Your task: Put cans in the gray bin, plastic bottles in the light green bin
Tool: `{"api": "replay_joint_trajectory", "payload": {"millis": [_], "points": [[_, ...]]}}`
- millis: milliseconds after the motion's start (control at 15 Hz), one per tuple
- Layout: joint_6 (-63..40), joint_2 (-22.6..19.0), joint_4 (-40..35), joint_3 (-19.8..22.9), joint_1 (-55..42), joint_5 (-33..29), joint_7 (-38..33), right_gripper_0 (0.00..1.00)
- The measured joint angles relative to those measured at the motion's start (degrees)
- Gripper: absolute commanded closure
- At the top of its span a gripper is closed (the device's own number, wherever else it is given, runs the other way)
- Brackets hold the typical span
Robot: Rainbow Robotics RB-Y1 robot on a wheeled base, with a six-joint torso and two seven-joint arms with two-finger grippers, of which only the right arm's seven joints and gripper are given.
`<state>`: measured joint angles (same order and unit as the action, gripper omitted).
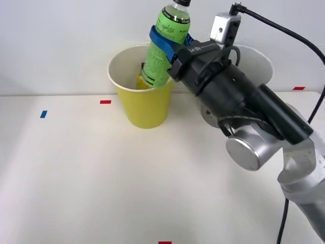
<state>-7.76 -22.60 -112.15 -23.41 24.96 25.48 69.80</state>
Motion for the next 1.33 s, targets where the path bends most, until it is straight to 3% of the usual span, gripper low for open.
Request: {"api": "replay_joint_trajectory", "payload": {"millis": [600,800,1067,1133,1200,1333], "points": [[0.14,5.91,24.88,-3.45,18.72,-1.82,0.44,1.00],[1.33,8.53,32.81,-5.00,23.17,-5.38,0.21,1.00],[3.43,10.03,36.17,-5.25,24.68,-6.07,-0.12,0.93],[3.44,9.94,36.20,-5.25,24.69,-6.35,0.04,0.57],[3.44,9.90,36.21,-5.25,24.69,-6.85,0.13,0.00],[3.44,9.82,36.22,-5.20,24.69,-7.77,-0.19,0.00]]}}
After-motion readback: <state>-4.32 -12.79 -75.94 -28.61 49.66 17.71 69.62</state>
